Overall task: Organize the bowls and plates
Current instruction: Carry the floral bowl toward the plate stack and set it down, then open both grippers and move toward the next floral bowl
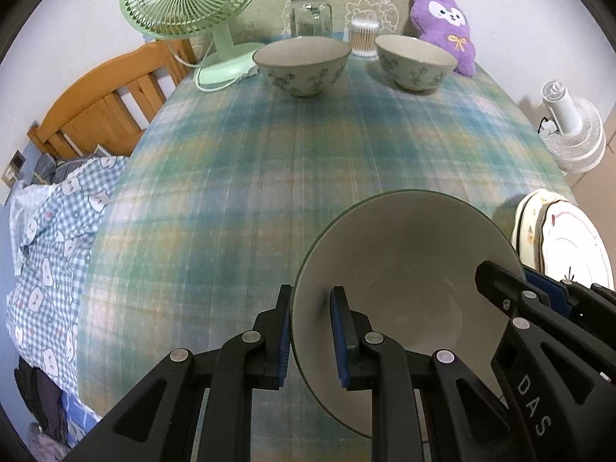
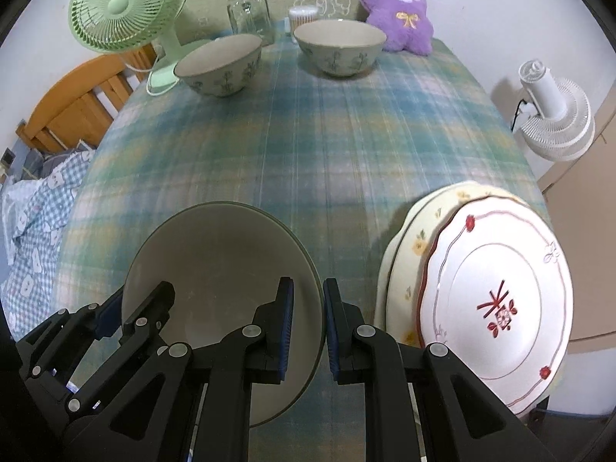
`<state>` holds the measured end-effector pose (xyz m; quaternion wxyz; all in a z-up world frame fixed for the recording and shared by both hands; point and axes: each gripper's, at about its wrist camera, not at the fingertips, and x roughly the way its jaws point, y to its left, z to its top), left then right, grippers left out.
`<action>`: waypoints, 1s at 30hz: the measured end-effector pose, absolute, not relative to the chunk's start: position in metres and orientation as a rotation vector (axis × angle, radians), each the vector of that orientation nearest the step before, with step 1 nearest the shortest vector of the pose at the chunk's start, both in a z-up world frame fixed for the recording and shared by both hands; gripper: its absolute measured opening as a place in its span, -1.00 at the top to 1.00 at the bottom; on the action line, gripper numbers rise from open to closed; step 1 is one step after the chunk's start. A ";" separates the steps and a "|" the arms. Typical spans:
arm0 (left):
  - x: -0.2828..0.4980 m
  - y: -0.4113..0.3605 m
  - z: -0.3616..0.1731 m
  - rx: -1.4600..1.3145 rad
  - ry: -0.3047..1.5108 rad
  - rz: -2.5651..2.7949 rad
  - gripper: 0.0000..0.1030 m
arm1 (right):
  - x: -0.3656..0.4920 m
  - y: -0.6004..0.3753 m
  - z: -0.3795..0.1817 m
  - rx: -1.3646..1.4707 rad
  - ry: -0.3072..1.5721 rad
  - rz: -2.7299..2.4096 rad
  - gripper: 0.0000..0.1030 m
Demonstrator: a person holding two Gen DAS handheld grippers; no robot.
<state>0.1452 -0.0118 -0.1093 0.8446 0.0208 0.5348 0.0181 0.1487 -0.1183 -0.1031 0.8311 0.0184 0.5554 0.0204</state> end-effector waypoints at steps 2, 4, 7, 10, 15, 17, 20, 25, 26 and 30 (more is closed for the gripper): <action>0.142 -0.013 -0.109 0.048 1.112 0.043 0.69 | 0.147 -0.120 -0.105 0.039 1.165 0.048 0.64; 0.141 -0.015 -0.109 0.054 1.103 0.047 0.68 | 0.147 -0.122 -0.106 0.047 1.169 0.052 0.64; 0.142 -0.014 -0.109 0.037 1.106 0.051 0.62 | 0.149 -0.124 -0.107 0.061 1.176 0.064 0.64; 0.141 -0.013 -0.108 0.019 1.115 0.046 0.33 | 0.151 -0.126 -0.103 0.055 1.177 0.085 0.63; 0.142 -0.016 -0.097 0.013 1.114 0.061 0.07 | 0.152 -0.130 -0.087 0.025 1.150 0.113 0.22; 0.143 -0.016 -0.088 -0.009 1.104 0.072 -0.03 | 0.151 -0.132 -0.076 0.013 1.116 0.116 -0.26; 0.143 -0.018 -0.070 -0.002 1.058 0.097 -0.19 | 0.152 -0.135 -0.055 -0.005 1.063 0.125 -0.34; 0.153 -0.018 -0.039 0.005 0.993 0.130 -0.35 | 0.163 -0.140 -0.027 0.006 1.007 0.150 -0.34; 0.155 -0.017 -0.035 0.007 0.980 0.137 -0.37 | 0.166 -0.140 -0.021 0.005 0.995 0.154 -0.34; 0.168 -0.013 -0.018 -0.006 0.937 0.131 -0.41 | 0.181 -0.135 0.000 -0.010 0.951 0.159 -0.34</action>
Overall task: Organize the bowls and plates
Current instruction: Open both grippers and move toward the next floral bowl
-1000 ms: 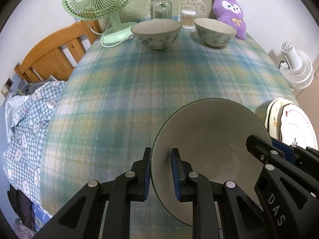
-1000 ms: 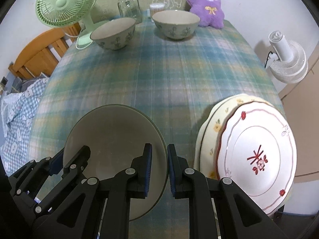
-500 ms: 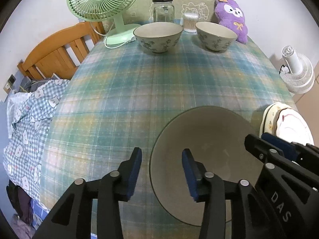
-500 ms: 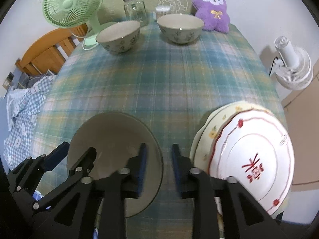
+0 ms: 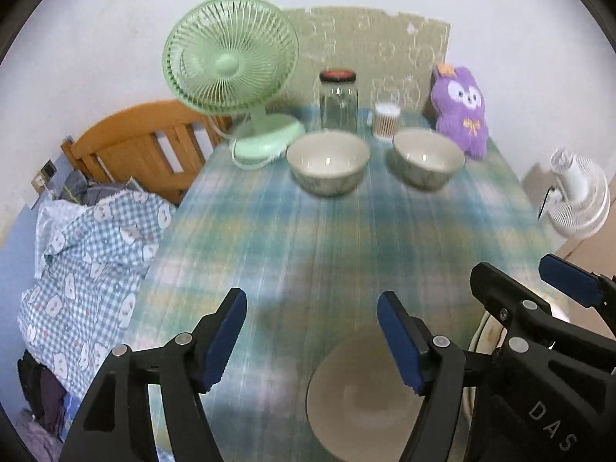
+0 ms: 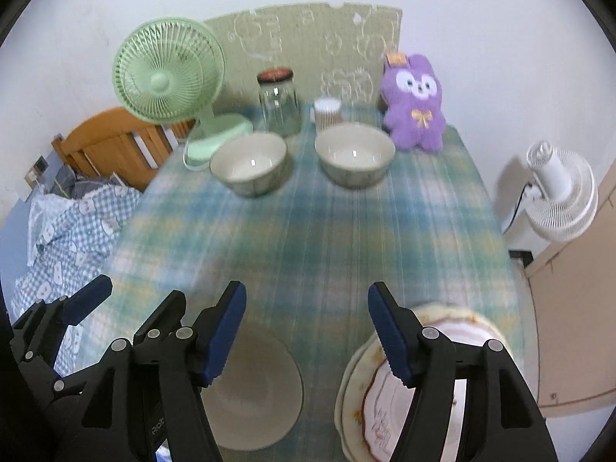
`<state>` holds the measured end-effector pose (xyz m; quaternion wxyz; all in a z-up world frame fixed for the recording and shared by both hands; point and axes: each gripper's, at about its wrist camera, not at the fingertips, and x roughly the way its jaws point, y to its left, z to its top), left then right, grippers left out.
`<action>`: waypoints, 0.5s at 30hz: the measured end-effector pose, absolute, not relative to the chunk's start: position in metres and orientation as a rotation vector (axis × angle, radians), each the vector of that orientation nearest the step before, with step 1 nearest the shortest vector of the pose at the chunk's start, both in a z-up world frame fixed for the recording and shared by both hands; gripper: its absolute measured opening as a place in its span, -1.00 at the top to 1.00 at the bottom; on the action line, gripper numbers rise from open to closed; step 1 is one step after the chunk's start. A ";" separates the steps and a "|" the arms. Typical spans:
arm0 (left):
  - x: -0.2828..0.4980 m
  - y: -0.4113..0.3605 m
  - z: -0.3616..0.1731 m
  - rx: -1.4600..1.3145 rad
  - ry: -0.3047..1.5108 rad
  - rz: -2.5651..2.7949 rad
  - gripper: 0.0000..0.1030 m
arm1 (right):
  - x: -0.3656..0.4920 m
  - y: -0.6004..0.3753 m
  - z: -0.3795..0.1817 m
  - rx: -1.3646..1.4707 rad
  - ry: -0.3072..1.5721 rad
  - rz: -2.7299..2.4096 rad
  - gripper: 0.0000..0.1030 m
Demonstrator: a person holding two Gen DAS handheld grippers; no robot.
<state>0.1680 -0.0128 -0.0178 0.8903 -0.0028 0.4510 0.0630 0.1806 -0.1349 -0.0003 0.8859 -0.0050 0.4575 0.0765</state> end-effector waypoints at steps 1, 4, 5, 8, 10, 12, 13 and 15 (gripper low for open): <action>0.172 -0.011 -0.015 -0.013 0.931 0.113 -0.41 | 0.186 -0.133 0.004 -0.014 0.944 0.157 -0.34; 0.189 -0.008 -0.009 -0.007 0.917 0.082 -0.41 | 0.201 -0.128 0.011 -0.016 0.940 0.151 -0.34; 0.195 -0.006 -0.008 0.001 0.908 0.079 -0.41 | 0.208 -0.125 0.012 -0.016 0.934 0.150 -0.34; 0.218 0.000 -0.009 0.004 0.913 0.060 -0.41 | 0.229 -0.118 0.013 -0.010 0.939 0.125 -0.34; 0.234 0.005 -0.010 -0.005 0.928 0.040 -0.38 | 0.242 -0.115 0.012 0.003 0.938 0.119 -0.34; 0.247 0.008 -0.010 -0.004 0.925 0.031 -0.38 | 0.258 -0.111 0.011 0.016 0.932 0.117 -0.34; 0.254 0.009 -0.010 -0.001 0.922 0.030 -0.38 | 0.265 -0.110 0.010 0.017 0.930 0.113 -0.34; 0.269 0.013 -0.013 -0.001 0.919 0.023 -0.38 | 0.281 -0.106 0.008 0.018 0.927 0.101 -0.34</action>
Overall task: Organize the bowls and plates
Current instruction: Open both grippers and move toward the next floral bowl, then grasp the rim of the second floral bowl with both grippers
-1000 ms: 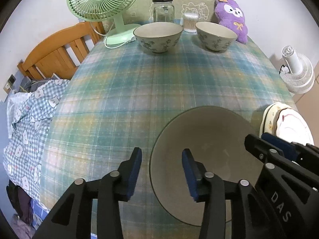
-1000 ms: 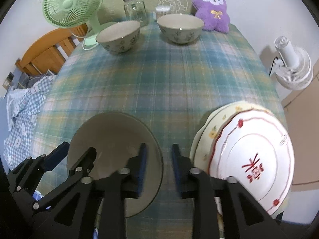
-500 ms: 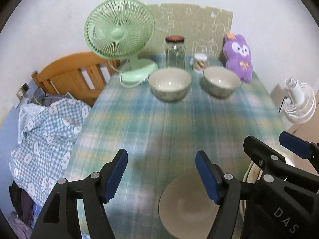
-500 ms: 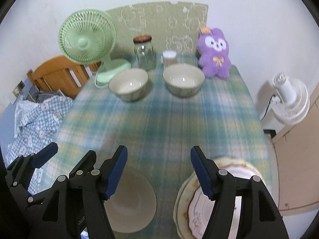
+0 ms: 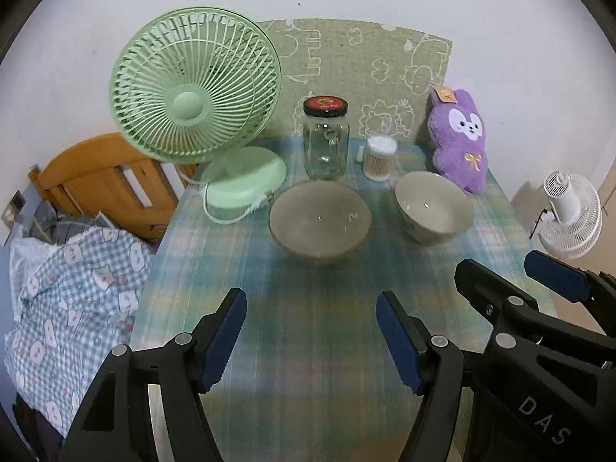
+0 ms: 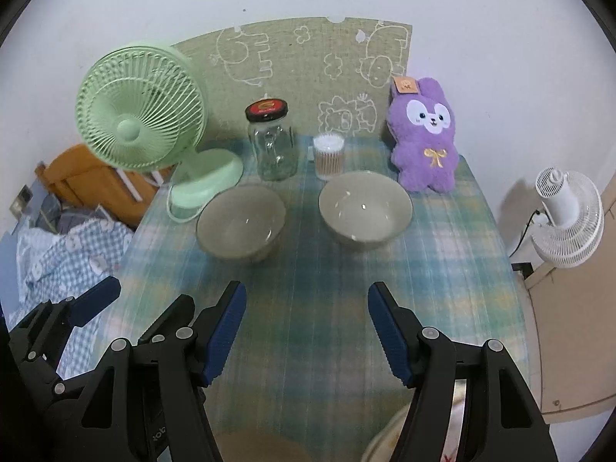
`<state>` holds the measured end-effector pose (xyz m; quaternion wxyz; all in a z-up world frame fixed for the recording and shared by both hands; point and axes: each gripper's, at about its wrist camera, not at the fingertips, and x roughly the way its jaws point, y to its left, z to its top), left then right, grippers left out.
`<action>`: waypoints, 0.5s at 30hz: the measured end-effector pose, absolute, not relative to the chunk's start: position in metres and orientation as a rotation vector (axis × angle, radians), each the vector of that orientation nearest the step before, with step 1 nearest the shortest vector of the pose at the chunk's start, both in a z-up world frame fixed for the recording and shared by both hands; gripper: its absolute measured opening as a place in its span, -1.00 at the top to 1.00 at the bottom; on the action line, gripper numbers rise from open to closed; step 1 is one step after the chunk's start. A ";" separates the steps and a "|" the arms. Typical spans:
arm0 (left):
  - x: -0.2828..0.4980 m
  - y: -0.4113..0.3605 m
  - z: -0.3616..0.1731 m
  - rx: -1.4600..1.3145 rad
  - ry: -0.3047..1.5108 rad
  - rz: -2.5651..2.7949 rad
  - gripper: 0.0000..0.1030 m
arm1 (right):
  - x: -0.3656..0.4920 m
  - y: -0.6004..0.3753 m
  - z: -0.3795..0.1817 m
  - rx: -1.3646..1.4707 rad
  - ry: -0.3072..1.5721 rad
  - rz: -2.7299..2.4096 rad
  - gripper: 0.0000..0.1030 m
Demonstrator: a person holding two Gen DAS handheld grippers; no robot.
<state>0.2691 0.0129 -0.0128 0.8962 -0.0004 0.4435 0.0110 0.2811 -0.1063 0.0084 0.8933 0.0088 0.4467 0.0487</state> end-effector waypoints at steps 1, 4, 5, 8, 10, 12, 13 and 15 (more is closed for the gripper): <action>0.276 0.015 -0.015 -0.001 0.920 0.021 -0.38 | 0.288 -0.105 0.007 0.021 0.926 0.097 -0.34; 0.297 0.020 -0.020 0.001 0.924 0.027 -0.38 | 0.310 -0.100 0.000 0.031 0.930 0.089 -0.34; 0.305 0.023 -0.023 0.002 0.927 0.029 -0.38 | 0.318 -0.098 -0.003 0.032 0.930 0.086 -0.34; 0.323 0.028 -0.030 0.011 0.932 0.031 -0.38 | 0.337 -0.094 -0.011 0.030 0.929 0.073 -0.34; 0.336 0.032 -0.036 0.015 0.940 0.038 -0.38 | 0.351 -0.092 -0.019 0.035 0.937 0.067 -0.32; 0.348 0.036 -0.043 0.016 0.952 0.043 -0.34 | 0.362 -0.089 -0.026 0.042 0.945 0.063 -0.27; 0.352 0.037 -0.046 0.017 0.953 0.044 -0.26 | 0.366 -0.088 -0.029 0.045 0.949 0.061 -0.23; 0.362 0.040 -0.053 0.021 0.957 0.047 -0.25 | 0.378 -0.085 -0.038 0.049 0.960 0.055 -0.20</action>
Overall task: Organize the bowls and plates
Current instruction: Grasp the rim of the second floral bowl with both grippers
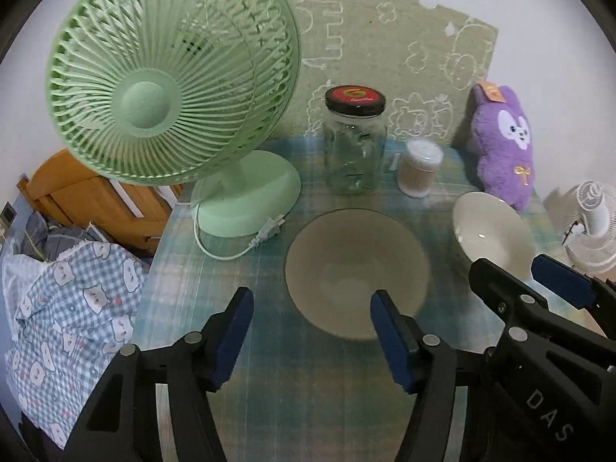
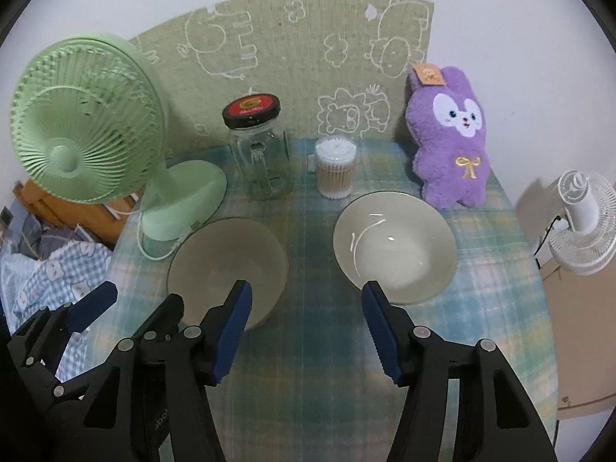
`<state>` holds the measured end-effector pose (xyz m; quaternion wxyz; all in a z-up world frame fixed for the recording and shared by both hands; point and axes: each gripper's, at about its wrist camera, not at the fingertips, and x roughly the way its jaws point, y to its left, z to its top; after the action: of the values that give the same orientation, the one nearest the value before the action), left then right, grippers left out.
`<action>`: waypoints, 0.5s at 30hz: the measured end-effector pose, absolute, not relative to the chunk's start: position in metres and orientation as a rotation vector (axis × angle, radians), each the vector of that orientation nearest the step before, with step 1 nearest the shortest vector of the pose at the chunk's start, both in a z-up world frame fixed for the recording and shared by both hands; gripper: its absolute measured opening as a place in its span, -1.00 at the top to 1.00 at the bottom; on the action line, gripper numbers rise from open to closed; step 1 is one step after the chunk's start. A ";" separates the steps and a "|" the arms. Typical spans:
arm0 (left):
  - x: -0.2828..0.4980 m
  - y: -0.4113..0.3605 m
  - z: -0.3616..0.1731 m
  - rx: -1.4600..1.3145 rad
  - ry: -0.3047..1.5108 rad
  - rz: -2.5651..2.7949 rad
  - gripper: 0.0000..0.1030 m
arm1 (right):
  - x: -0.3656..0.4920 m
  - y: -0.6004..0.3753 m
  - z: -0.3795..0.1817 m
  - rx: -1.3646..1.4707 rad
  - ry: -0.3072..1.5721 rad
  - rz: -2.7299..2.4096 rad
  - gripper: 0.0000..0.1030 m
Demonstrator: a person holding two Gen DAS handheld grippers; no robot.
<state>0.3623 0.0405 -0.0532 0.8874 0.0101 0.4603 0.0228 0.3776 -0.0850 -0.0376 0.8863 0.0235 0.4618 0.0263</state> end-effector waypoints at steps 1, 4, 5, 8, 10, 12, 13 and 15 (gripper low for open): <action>0.368 0.042 -0.058 0.021 0.960 0.049 -0.25 | 0.383 -0.084 -0.042 0.051 0.965 0.053 -0.16; 0.382 0.044 -0.070 0.022 0.977 0.053 -0.23 | 0.397 -0.079 -0.054 0.055 0.986 0.052 -0.06; 0.385 0.045 -0.074 0.023 0.983 0.058 -0.21 | 0.403 -0.077 -0.059 0.056 0.995 0.054 -0.02; 0.396 0.046 -0.083 0.015 1.003 0.051 -0.12 | 0.413 -0.074 -0.069 0.055 1.010 0.059 0.07; 0.400 0.047 -0.089 0.011 1.009 0.048 -0.12 | 0.419 -0.072 -0.075 0.060 1.020 0.068 0.09; 0.404 0.048 -0.094 0.013 1.016 0.045 -0.07 | 0.425 -0.068 -0.081 0.050 1.027 0.069 0.09; 0.406 0.048 -0.097 0.013 1.020 0.042 -0.04 | 0.427 -0.067 -0.084 0.046 1.032 0.071 0.10; 0.409 0.049 -0.103 0.013 1.033 0.032 0.11 | 0.431 -0.064 -0.091 0.044 1.045 0.078 0.17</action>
<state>0.4095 0.0486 -0.1028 0.8694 0.0062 0.4938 0.0153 0.4311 -0.0638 -0.0910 0.8656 0.0210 0.4989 0.0372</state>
